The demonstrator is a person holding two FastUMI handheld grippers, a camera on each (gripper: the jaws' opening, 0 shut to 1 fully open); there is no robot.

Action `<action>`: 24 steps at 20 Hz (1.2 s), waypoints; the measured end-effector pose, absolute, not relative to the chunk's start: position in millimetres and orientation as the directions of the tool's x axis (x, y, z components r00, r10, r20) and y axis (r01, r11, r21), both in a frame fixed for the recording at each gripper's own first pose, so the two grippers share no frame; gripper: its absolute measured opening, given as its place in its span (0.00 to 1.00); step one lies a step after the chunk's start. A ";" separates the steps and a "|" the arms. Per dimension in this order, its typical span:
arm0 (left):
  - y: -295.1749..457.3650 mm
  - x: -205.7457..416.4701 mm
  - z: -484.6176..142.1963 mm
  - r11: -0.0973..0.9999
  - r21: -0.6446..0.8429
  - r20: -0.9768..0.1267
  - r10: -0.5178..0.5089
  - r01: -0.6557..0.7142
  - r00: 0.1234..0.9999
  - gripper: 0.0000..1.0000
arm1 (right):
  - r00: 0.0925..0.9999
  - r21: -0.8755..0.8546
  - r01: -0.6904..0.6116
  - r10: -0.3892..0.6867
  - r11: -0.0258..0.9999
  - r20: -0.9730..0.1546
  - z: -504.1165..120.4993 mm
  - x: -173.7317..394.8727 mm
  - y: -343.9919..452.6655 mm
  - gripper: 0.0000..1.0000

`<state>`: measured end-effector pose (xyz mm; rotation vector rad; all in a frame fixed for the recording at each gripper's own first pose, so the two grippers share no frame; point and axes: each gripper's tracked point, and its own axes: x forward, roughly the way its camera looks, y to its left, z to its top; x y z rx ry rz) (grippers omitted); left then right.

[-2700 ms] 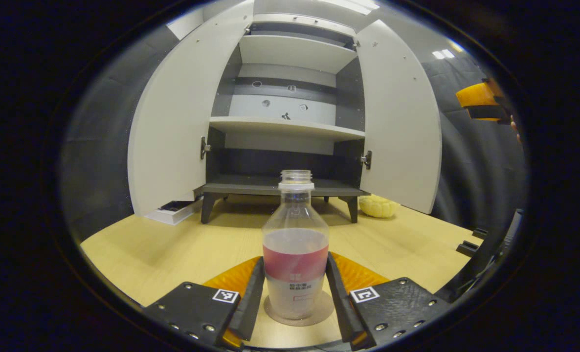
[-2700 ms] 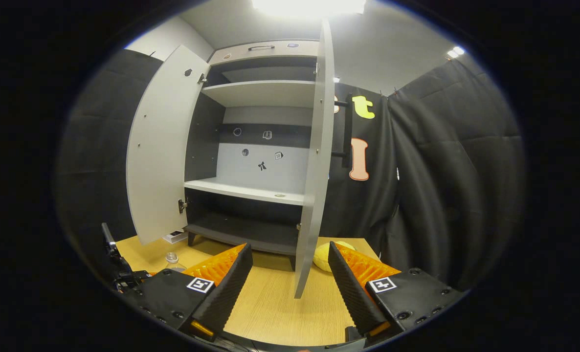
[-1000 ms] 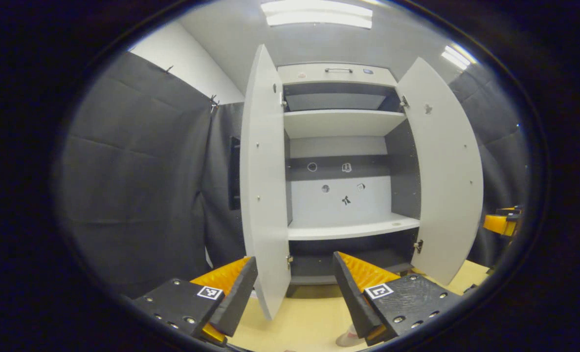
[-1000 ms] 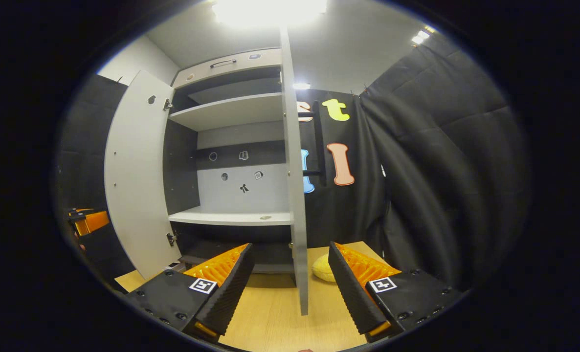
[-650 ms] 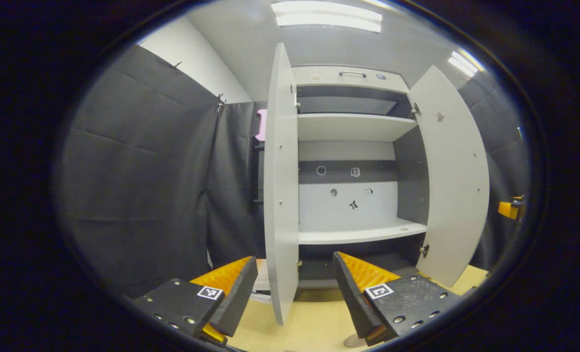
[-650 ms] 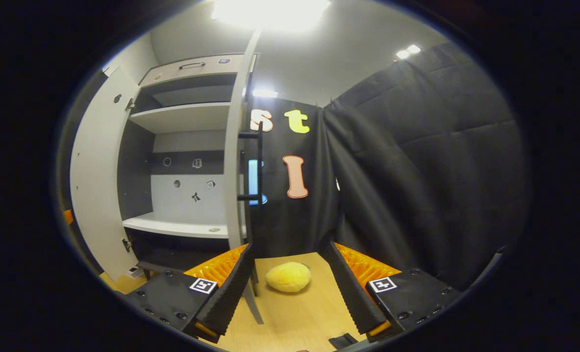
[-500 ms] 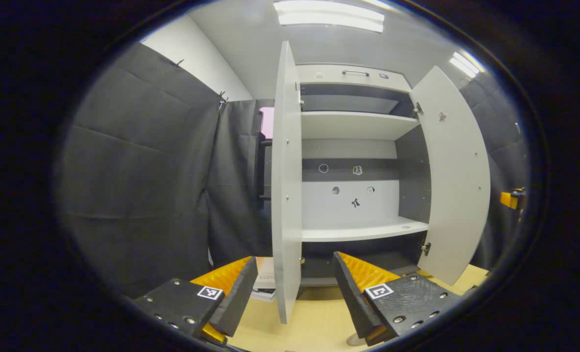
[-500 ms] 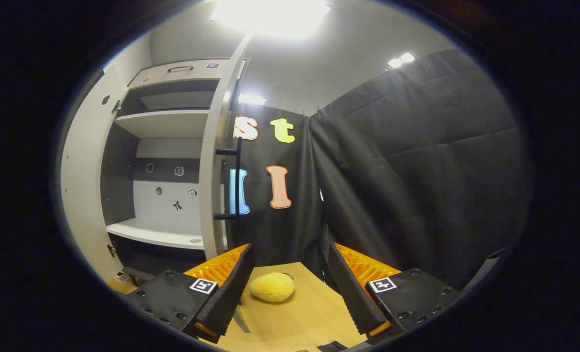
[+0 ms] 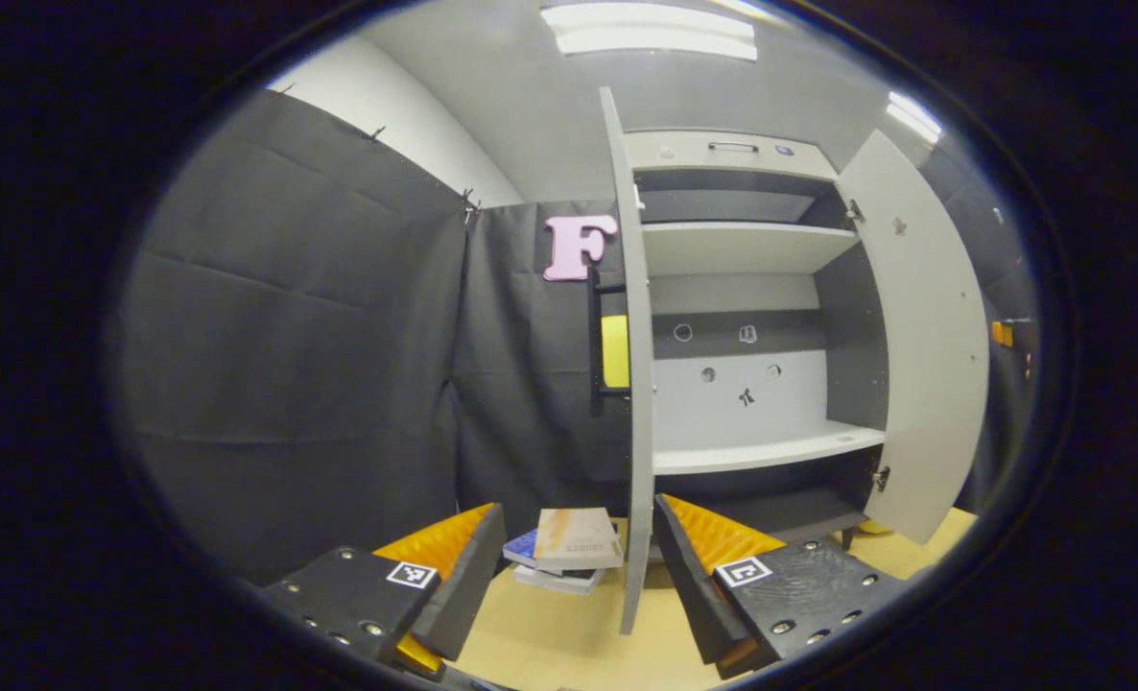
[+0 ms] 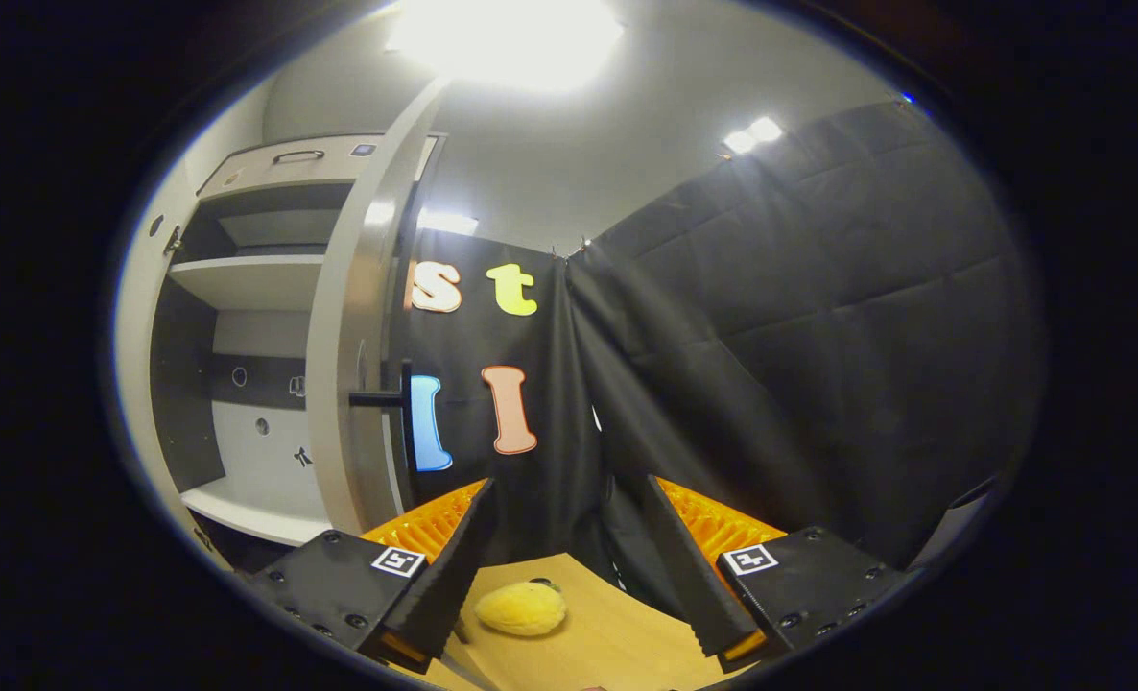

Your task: Grasp the bottle in the cabinet with the left hand and place it on the coaster, then close the right door with the right hand and the left door with the left hand.

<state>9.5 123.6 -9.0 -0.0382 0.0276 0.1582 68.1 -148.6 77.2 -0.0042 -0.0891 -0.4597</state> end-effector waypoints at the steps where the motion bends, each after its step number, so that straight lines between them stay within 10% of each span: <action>1: 128.5 8.9 -10.1 0.986 -0.035 -0.032 0.163 -0.165 0.986 0.95 | 0.893 0.021 0.442 -0.442 0.897 0.083 79.3 72.8 -146.8 0.93; 24: 175.2 35.6 -38.2 0.983 -0.088 -0.068 0.154 -0.160 0.986 0.89 | 0.961 -0.018 0.272 -0.271 0.962 0.065 83.1 82.1 -40.7 0.96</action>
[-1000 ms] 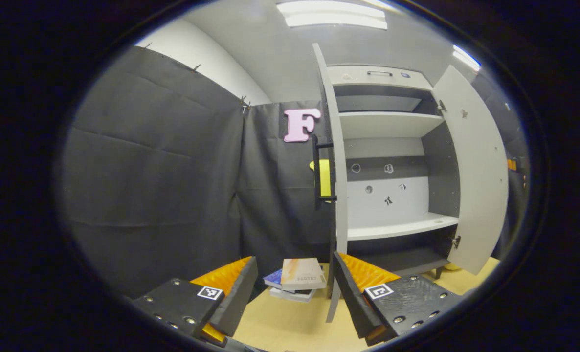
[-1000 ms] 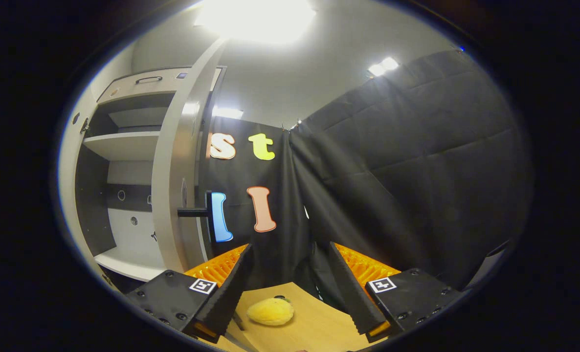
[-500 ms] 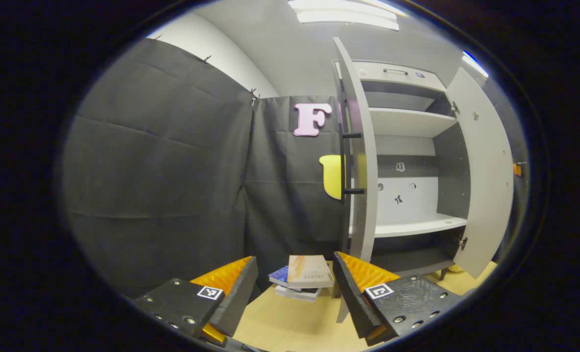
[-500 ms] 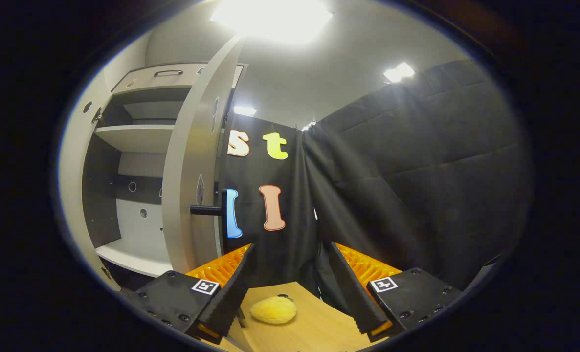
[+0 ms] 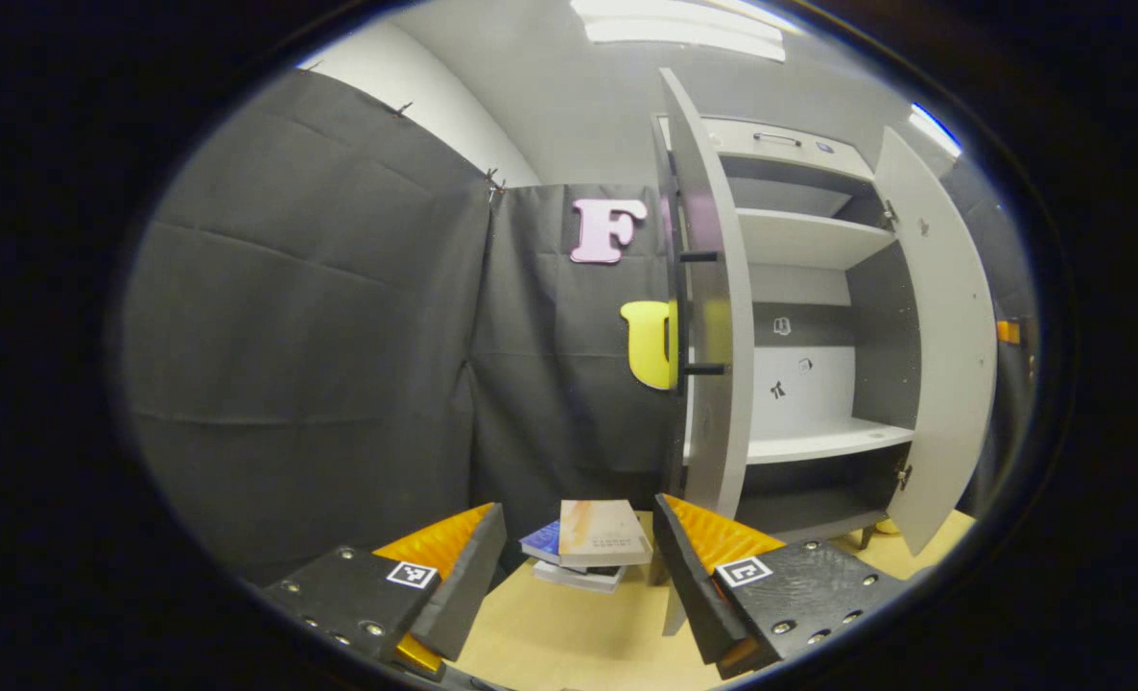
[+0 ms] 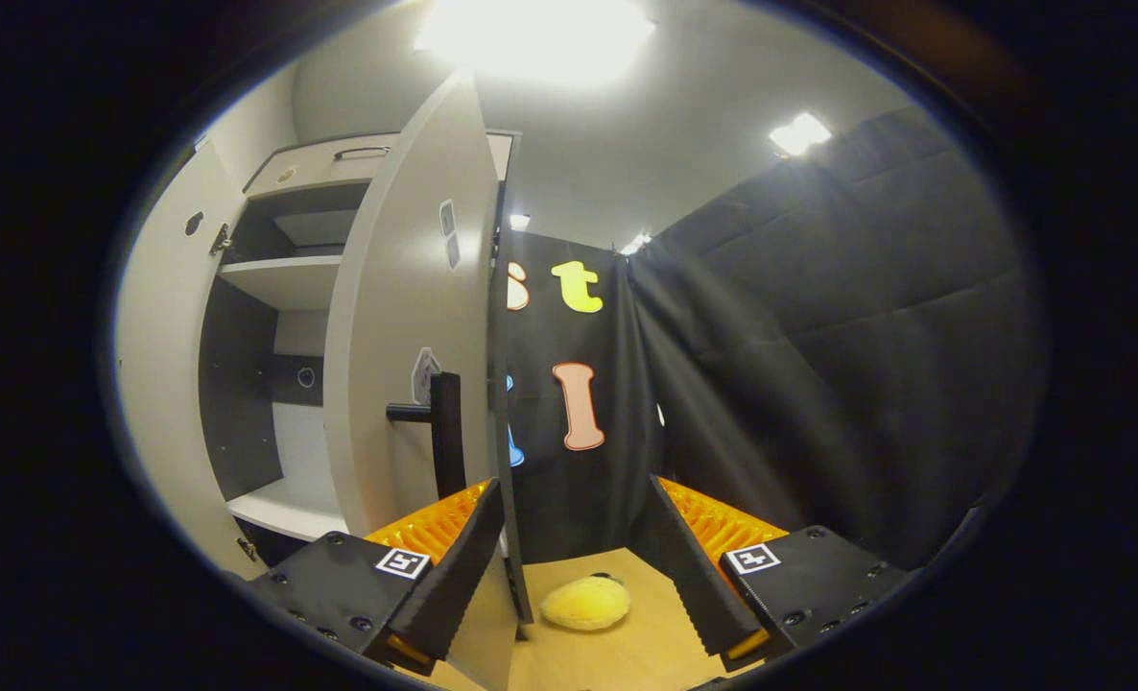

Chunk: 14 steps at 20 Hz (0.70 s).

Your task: Grasp the bottle in the cabinet with the left hand and place it on the coaster, then close the right door with the right hand and the left door with the left hand.

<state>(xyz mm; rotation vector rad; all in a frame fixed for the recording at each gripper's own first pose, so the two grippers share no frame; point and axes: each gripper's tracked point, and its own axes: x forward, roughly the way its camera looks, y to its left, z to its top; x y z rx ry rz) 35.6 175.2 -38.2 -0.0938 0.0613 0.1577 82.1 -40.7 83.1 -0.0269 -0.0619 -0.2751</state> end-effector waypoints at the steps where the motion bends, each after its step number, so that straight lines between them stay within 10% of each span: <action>1: 176.5 37.0 -39.3 0.984 -0.086 -0.068 0.153 -0.159 0.986 0.89 | 0.962 -0.019 0.265 -0.263 0.964 0.066 83.3 82.3 -35.6 0.96; 14: 200.4 24.1 -53.7 0.980 -0.030 -0.080 0.192 -0.195 0.978 0.89 | 0.991 -0.069 0.116 -0.111 0.991 0.071 75.6 120.7 61.9 0.96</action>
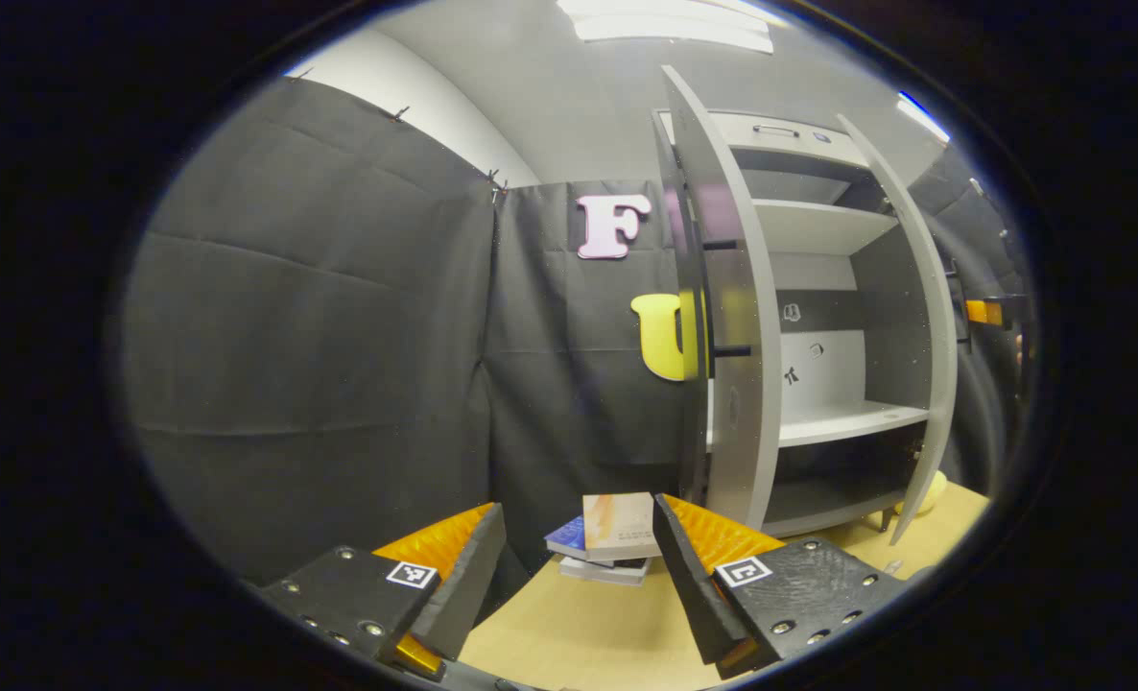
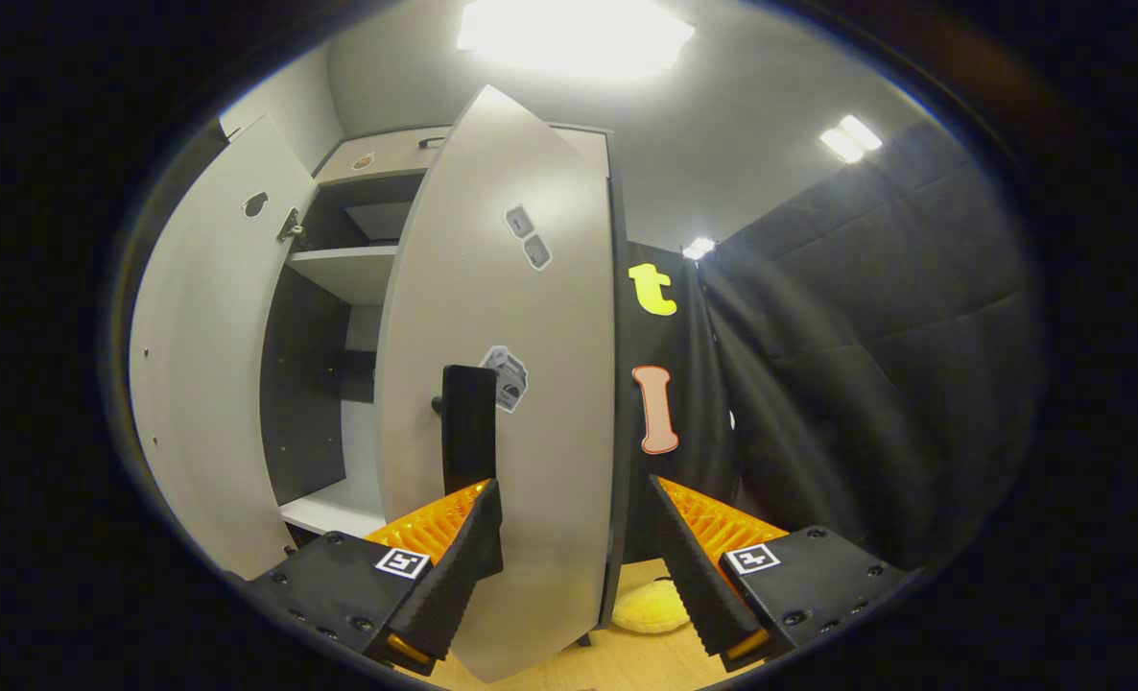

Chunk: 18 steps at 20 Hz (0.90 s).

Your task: Grasp the bottle in the cabinet with the left hand and place it on the coaster, then close the right door with the right hand and the left door with the left hand.

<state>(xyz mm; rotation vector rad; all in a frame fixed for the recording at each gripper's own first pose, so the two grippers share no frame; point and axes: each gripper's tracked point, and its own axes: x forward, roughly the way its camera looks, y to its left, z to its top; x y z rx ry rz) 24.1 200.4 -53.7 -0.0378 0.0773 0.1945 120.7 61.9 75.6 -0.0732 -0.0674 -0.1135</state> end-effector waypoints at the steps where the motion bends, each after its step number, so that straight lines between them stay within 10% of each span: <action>1: 204.3 17.8 -55.6 0.980 -0.022 -0.086 0.197 -0.200 0.977 0.89 | 0.992 -0.074 0.110 -0.105 0.991 0.071 74.1 125.7 67.4 0.96; 18: 212.0 89.4 12.8 0.983 -0.058 0.009 0.175 -0.174 0.984 0.89 | 0.992 -0.028 0.123 -0.123 0.992 0.010 40.6 119.0 51.6 0.98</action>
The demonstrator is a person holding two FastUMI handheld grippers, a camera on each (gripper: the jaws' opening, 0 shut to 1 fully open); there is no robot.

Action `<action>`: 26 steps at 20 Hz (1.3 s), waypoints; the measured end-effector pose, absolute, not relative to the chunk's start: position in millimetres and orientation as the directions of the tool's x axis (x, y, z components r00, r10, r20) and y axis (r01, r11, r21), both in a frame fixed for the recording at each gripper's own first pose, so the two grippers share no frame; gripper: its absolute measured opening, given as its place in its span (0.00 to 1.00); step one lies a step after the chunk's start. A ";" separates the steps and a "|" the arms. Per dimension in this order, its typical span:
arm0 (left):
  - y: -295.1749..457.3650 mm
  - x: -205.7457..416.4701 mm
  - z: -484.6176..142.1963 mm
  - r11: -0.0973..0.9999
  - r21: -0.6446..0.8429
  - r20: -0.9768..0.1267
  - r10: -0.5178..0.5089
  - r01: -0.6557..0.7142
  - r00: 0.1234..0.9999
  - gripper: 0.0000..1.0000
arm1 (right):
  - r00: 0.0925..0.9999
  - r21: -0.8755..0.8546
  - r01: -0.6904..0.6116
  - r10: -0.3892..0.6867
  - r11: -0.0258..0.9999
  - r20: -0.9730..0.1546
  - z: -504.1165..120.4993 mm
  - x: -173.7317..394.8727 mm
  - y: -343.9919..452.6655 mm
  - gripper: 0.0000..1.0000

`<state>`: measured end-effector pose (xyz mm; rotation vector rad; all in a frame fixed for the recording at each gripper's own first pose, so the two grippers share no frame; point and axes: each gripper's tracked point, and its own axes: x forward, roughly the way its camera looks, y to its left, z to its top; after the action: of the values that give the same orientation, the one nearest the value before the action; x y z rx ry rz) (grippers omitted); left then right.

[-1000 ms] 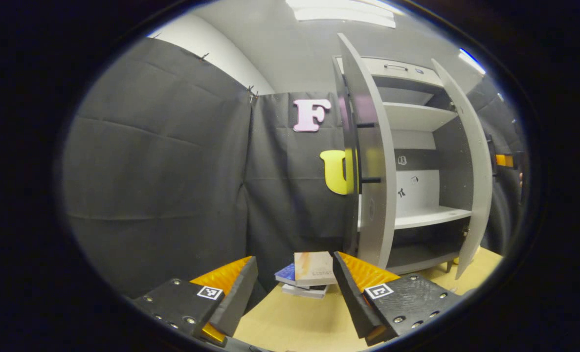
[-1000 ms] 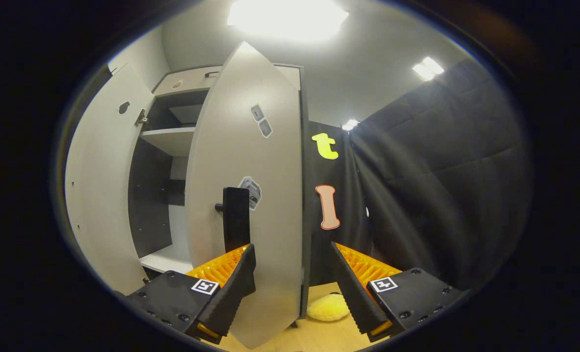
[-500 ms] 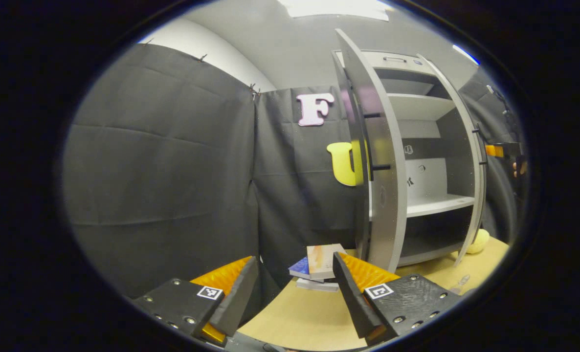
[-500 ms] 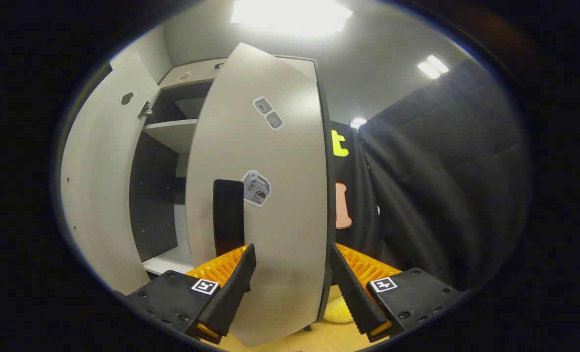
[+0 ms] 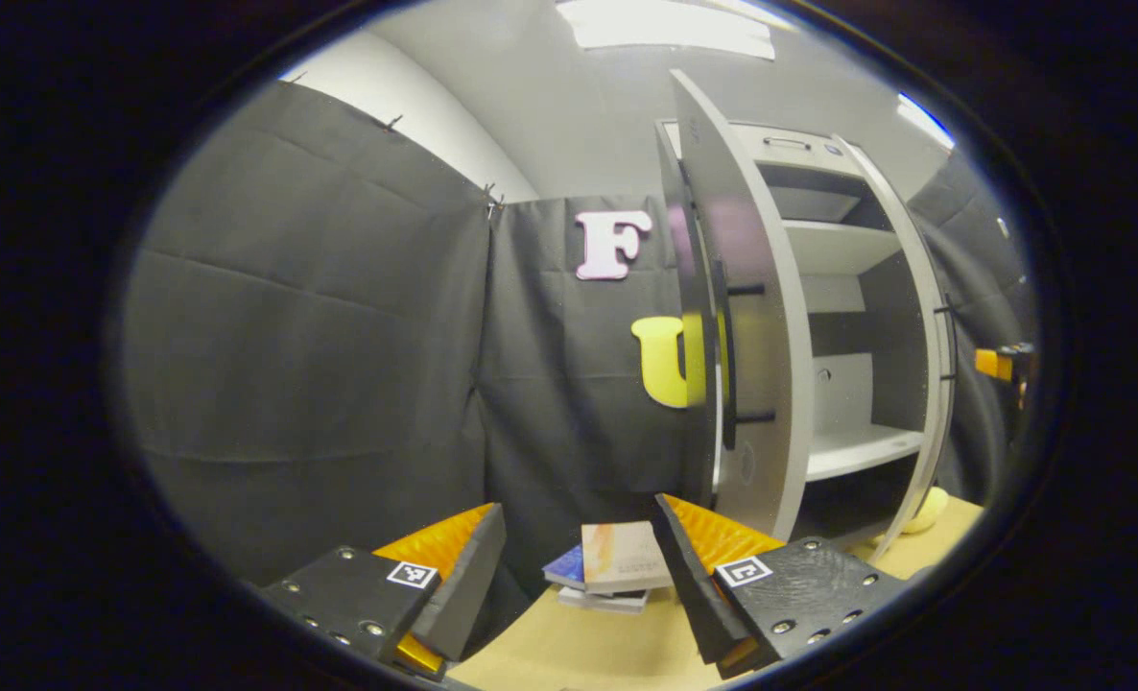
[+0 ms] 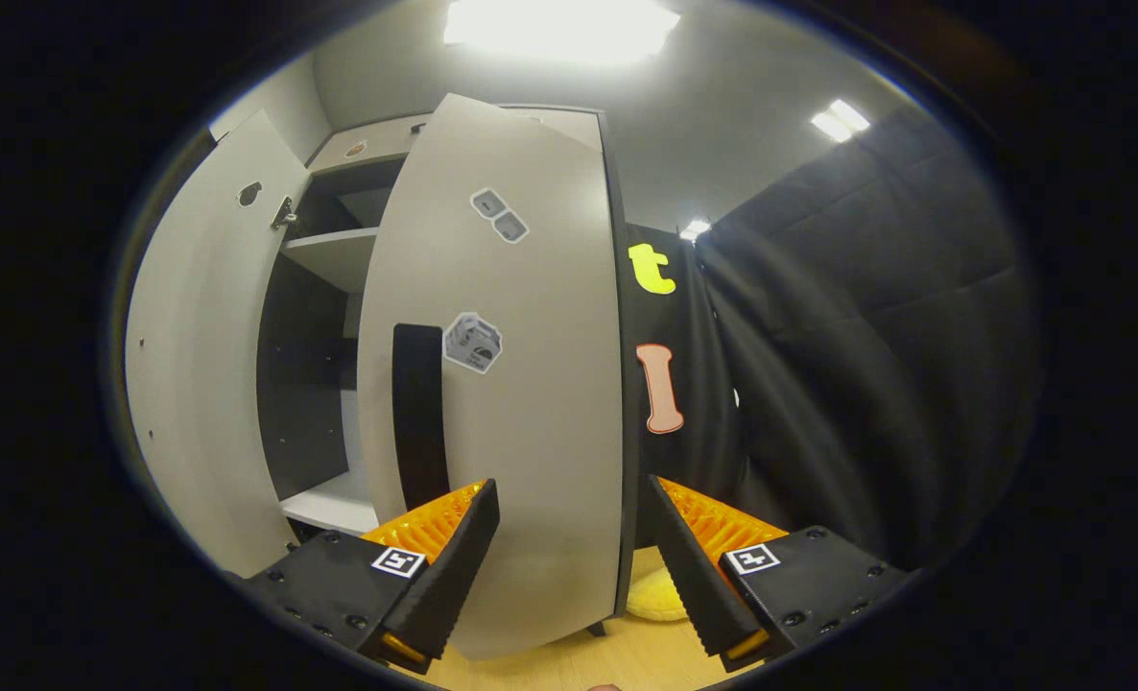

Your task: Grasp the bottle in the cabinet with the left hand and place it on the coaster, then close the right door with the right hand and the left door with the left hand.

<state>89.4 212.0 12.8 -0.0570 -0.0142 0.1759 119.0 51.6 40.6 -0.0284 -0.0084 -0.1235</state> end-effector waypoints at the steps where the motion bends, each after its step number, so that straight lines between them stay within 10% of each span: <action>1: 212.7 97.2 23.0 0.983 -0.065 0.026 0.175 -0.173 0.984 0.89 | 0.993 -0.037 0.121 -0.121 0.992 -0.004 34.6 114.7 48.6 0.98; 26: 98.2 142.8 86.3 0.989 -0.138 0.137 0.070 -0.051 0.988 0.90 | 0.990 -0.083 0.013 -0.024 0.996 -0.137 -20.6 74.4 -4.6 0.99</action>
<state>142.8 98.2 86.3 -0.1347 -0.1422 0.0606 74.4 -4.6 -20.6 -0.0818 0.1381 -0.0186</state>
